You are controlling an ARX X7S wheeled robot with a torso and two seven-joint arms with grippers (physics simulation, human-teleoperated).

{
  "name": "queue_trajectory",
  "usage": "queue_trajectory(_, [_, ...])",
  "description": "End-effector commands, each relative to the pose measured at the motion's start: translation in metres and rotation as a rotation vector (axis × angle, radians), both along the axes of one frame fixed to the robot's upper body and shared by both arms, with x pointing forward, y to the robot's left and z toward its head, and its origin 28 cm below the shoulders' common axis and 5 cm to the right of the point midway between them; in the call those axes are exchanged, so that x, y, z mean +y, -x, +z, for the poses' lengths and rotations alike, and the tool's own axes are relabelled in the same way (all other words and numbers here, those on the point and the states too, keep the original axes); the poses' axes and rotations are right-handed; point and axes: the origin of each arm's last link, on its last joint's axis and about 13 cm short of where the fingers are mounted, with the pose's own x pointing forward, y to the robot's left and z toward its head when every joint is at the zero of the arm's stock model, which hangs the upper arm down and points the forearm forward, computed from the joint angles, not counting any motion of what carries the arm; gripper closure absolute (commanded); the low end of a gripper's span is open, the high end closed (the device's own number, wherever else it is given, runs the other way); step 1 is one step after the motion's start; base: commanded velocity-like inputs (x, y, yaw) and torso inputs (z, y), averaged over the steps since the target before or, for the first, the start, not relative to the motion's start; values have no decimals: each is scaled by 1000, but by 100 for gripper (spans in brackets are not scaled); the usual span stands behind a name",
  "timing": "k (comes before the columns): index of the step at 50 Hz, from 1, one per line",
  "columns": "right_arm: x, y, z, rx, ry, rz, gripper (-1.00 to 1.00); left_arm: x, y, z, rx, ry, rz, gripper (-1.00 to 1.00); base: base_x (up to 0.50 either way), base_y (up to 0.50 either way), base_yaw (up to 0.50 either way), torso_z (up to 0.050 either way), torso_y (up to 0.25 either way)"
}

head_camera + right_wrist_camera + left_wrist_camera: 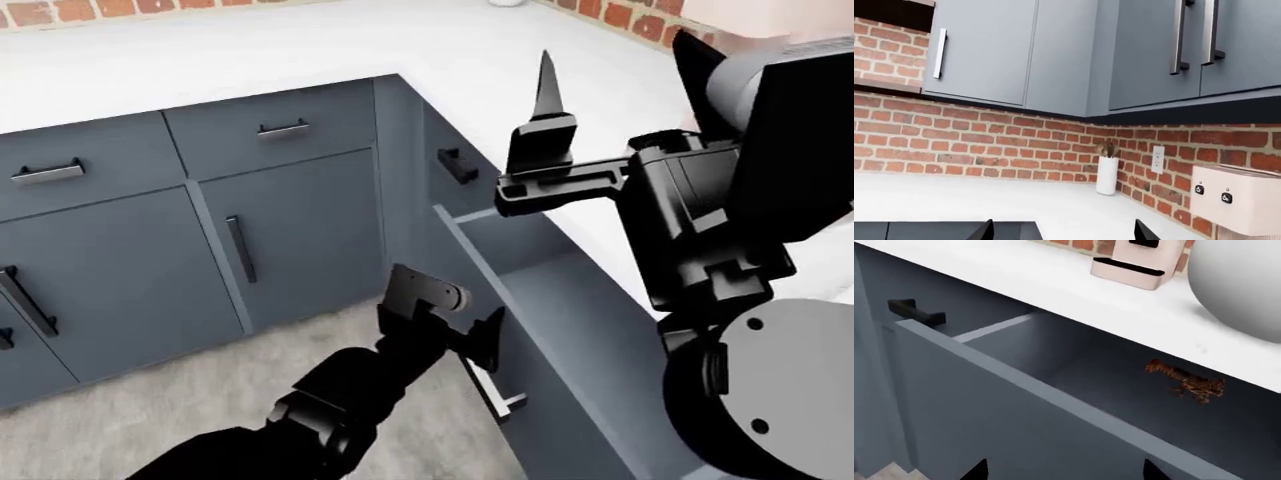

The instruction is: Place the bar in the bowl and close the drawer.

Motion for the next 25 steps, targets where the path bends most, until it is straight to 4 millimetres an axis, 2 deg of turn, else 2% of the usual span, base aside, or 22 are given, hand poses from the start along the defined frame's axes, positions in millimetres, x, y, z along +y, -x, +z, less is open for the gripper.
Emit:
queue_trajectory(1, [9,-3,-8,8,5,24,-100,18,-19,15,-123,-52,92,-100,0,0,0,0,0])
queue_trajectory(5, [15,-3,-9,8,13,42,-100,50,-28,15,-157,-80,208,-100,0,0,0,0,0])
queue_trajectory(7, [19,-4,-8,8,16,52,-100,68,-24,18,-169,-101,269,-100,0,0,0,0,0])
queue_trajectory(13, [28,-9,-3,-3,24,79,-100,123,7,29,-186,-140,468,-100,0,0,0,0,0])
queue_trajectory(17, [35,-16,2,-1,36,90,-100,149,29,38,-206,-143,584,-100,0,0,0,0,0])
queue_trajectory(21, [45,-28,4,23,33,108,-100,176,63,51,-232,-162,705,-100,0,0,0,0,0])
queue_trajectory(25, [58,-34,4,45,30,150,-100,194,91,58,-246,-180,788,-100,0,0,0,0,0])
